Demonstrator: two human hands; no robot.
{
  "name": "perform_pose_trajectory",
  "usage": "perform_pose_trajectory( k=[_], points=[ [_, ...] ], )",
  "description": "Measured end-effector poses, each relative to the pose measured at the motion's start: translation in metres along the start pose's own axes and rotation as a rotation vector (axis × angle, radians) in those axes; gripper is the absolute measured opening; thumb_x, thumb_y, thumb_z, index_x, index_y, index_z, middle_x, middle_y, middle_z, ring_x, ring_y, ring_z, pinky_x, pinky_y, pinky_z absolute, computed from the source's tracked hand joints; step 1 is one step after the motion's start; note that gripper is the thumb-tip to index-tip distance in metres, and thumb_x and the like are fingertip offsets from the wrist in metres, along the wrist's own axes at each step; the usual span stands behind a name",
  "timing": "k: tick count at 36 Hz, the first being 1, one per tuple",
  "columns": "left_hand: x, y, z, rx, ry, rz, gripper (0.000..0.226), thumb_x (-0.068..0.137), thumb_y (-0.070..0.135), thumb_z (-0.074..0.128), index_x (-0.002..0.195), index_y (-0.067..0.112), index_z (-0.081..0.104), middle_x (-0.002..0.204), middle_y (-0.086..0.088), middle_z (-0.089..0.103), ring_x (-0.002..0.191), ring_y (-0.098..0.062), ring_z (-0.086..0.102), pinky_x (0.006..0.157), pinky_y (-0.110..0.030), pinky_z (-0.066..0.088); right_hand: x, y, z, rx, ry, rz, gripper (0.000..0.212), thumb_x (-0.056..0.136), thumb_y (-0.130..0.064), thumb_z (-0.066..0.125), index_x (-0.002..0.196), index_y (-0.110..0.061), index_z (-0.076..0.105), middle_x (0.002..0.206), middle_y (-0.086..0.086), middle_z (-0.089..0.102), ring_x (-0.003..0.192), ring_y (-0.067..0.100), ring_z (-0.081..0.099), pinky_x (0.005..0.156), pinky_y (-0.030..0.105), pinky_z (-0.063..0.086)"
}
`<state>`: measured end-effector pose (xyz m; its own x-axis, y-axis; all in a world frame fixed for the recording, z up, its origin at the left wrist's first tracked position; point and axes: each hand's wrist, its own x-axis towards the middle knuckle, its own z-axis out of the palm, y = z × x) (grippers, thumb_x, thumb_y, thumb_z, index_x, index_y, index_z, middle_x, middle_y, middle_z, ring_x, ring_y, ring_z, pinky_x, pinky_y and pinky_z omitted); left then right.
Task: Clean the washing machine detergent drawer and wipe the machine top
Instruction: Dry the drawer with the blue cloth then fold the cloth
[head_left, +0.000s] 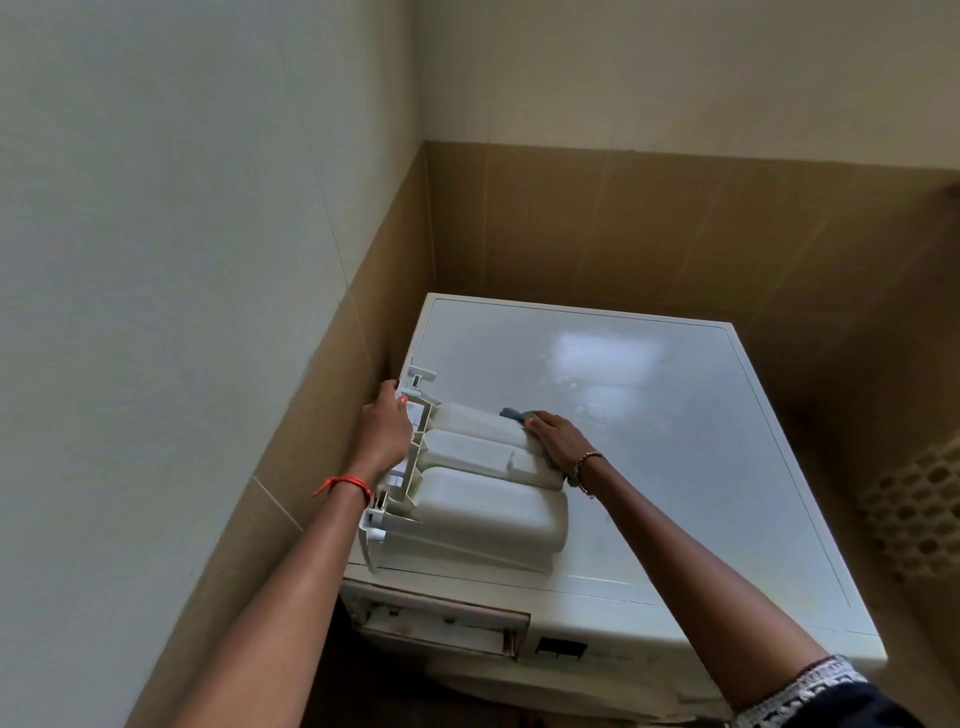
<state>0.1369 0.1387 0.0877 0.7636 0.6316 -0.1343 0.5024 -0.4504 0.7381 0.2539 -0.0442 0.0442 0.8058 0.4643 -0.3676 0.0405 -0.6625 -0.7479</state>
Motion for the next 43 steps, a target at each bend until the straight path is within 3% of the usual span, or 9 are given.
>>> perform_pose_trajectory(
  k=[7, 14, 20, 23, 26, 29, 33, 40, 43],
  points=[
    [0.0, 0.0, -0.001, 0.007, -0.004, -0.015, 0.032, 0.102, 0.02, 0.029, 0.124, 0.004, 0.046, 0.113, -0.022, 0.059, 0.098, -0.037, 0.058, 0.074, -0.035, 0.042, -0.012, 0.01, 0.012, 0.403, 0.231, 0.128, 0.037, 0.093, -0.016, 0.041, 0.126, -0.017, 0.059, 0.124, 0.005, 0.06, 0.11, 0.025, 0.054, 0.098, 0.034, 0.041],
    [-0.005, 0.006, -0.006, 0.029, 0.02, -0.04, 0.043, 0.102, 0.022, 0.031, 0.1, -0.014, 0.055, 0.103, -0.032, 0.06, 0.095, -0.043, 0.058, 0.071, -0.042, 0.045, -0.017, 0.025, -0.002, 0.841, 0.308, 0.461, 0.022, 0.091, -0.005, 0.044, 0.07, -0.005, 0.051, 0.07, 0.009, 0.05, 0.06, 0.021, 0.046, 0.054, 0.028, 0.036],
    [-0.01, 0.006, -0.008, -0.056, 0.05, -0.125, 0.039, 0.099, 0.027, 0.04, 0.078, -0.002, 0.055, 0.066, -0.014, 0.046, 0.057, -0.021, 0.038, 0.057, -0.027, 0.031, -0.026, 0.035, -0.008, 0.933, 0.213, 0.545, 0.016, 0.088, -0.014, 0.044, 0.078, -0.006, 0.053, 0.072, 0.011, 0.051, 0.063, 0.023, 0.048, 0.059, 0.03, 0.039],
    [-0.012, 0.006, -0.009, -0.071, 0.047, -0.169, 0.046, 0.098, 0.031, 0.041, 0.094, -0.011, 0.059, 0.068, -0.007, 0.042, 0.053, -0.014, 0.035, 0.049, -0.025, 0.026, -0.028, 0.037, -0.008, 0.947, 0.189, 0.516, 0.018, 0.085, -0.022, 0.054, 0.086, -0.006, 0.061, 0.08, 0.013, 0.059, 0.068, 0.026, 0.054, 0.067, 0.033, 0.044],
    [-0.015, 0.005, -0.01, -0.052, -0.008, -0.203, 0.053, 0.098, 0.035, 0.04, 0.11, -0.015, 0.054, 0.067, -0.008, 0.047, 0.053, -0.013, 0.035, 0.048, -0.025, 0.026, -0.029, 0.039, -0.007, 0.917, 0.181, 0.485, 0.025, 0.082, -0.025, 0.065, 0.091, -0.003, 0.066, 0.085, 0.015, 0.062, 0.071, 0.028, 0.057, 0.071, 0.036, 0.048],
    [-0.016, 0.004, -0.011, -0.09, -0.063, -0.208, 0.054, 0.097, 0.034, 0.04, 0.114, -0.015, 0.052, 0.105, -0.03, 0.06, 0.059, -0.016, 0.038, 0.054, -0.027, 0.029, -0.036, 0.035, -0.008, 0.914, 0.174, 0.481, 0.019, 0.083, -0.021, 0.066, 0.083, -0.002, 0.064, 0.078, 0.013, 0.06, 0.067, 0.026, 0.056, 0.064, 0.034, 0.049],
    [-0.015, 0.003, -0.013, -0.1, -0.162, -0.222, 0.035, 0.097, 0.037, 0.041, 0.093, 0.005, 0.056, 0.091, -0.008, 0.054, 0.08, -0.019, 0.048, 0.076, -0.029, 0.035, -0.038, 0.036, -0.009, 0.929, 0.167, 0.479, 0.021, 0.084, -0.022, 0.066, 0.087, -0.001, 0.063, 0.08, 0.014, 0.059, 0.069, 0.027, 0.055, 0.064, 0.035, 0.047],
    [-0.019, 0.015, -0.023, -0.141, -0.203, -0.188, 0.054, 0.094, 0.038, 0.052, 0.124, -0.006, 0.048, 0.116, -0.016, 0.052, 0.1, -0.028, 0.051, 0.081, -0.031, 0.039, -0.044, 0.03, -0.019, 0.961, 0.133, 0.457, 0.035, 0.084, -0.023, 0.066, 0.11, 0.0, 0.063, 0.108, 0.017, 0.062, 0.091, 0.032, 0.059, 0.068, 0.035, 0.05],
    [-0.02, 0.025, -0.029, -0.152, -0.194, -0.113, 0.03, 0.095, 0.038, 0.05, 0.088, 0.009, 0.052, 0.085, -0.004, 0.05, 0.076, -0.016, 0.049, 0.064, -0.027, 0.037, -0.049, 0.025, -0.025, 1.019, 0.095, 0.43, 0.029, 0.088, -0.024, 0.061, 0.107, -0.001, 0.061, 0.094, 0.016, 0.063, 0.072, 0.028, 0.06, 0.055, 0.032, 0.052]
  ],
)
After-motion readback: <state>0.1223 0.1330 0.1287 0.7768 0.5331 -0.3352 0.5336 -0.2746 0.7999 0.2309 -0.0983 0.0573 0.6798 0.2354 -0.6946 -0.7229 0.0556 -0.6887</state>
